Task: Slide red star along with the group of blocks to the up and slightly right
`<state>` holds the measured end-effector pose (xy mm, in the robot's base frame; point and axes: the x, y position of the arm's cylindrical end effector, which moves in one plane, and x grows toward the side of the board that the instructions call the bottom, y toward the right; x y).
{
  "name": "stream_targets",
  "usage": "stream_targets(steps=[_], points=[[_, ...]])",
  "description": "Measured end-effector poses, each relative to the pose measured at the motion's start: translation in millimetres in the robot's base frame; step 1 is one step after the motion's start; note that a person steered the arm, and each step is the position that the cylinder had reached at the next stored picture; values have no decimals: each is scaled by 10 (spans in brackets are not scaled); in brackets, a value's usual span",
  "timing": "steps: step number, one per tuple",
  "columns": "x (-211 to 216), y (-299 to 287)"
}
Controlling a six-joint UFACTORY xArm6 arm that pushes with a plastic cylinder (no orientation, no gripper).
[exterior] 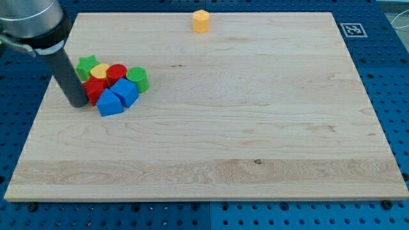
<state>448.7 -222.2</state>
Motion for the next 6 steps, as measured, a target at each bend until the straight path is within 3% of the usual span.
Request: stream_targets(steps=[4, 6], points=[[-1052, 341], [-1246, 739]])
